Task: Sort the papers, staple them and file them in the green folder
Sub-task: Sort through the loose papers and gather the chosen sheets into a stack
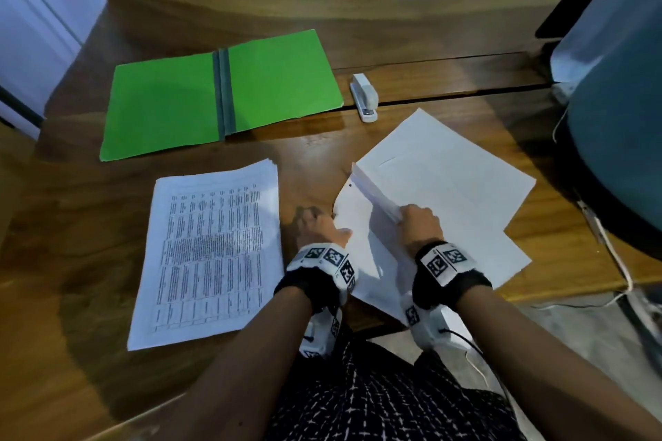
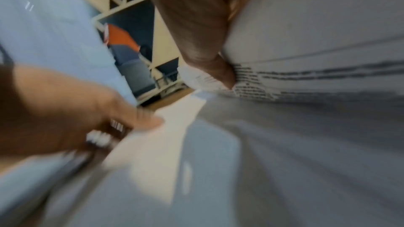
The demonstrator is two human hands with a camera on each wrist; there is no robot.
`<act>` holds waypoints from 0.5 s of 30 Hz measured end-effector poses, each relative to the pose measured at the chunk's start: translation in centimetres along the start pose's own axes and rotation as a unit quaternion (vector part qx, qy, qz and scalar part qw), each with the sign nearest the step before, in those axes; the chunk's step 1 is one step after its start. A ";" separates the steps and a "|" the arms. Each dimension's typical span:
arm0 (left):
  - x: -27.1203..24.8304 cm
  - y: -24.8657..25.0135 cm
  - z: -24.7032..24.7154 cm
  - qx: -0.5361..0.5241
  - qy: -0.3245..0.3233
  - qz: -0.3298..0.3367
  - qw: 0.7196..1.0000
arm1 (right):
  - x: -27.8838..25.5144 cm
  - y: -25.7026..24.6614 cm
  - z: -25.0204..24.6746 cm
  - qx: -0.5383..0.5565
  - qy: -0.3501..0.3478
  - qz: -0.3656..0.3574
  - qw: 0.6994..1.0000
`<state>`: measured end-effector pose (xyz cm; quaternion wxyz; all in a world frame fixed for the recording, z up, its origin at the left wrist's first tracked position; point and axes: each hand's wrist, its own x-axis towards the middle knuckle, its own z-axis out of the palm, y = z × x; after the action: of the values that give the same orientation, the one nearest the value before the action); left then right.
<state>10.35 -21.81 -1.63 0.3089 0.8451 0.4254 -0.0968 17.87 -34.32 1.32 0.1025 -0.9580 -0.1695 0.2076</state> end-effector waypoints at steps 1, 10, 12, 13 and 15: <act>-0.2 0.4 0.5 0.007 0.000 -0.004 1.000 | 0.2 0.4 -0.9 0.039 0.008 0.008 0.999; 0.3 2.3 -3.3 -0.140 0.072 0.008 0.987 | -1.1 2.6 -11.5 0.581 0.098 -0.118 0.800; 0.5 2.6 -6.8 -0.191 0.123 0.001 0.974 | -0.6 3.9 -12.1 0.635 0.100 -0.102 0.759; 0.3 2.9 -8.9 -0.211 0.151 0.005 0.966 | -0.2 4.4 -11.9 0.635 0.097 -0.084 0.762; -0.5 3.8 -12.9 -0.226 0.240 0.048 0.943 | 1.2 5.5 -10.3 0.611 0.082 -0.028 0.787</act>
<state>11.72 -16.07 10.44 0.3846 0.7709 0.4563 0.2225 24.89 -40.22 8.61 0.6856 -0.7035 -0.0250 0.1854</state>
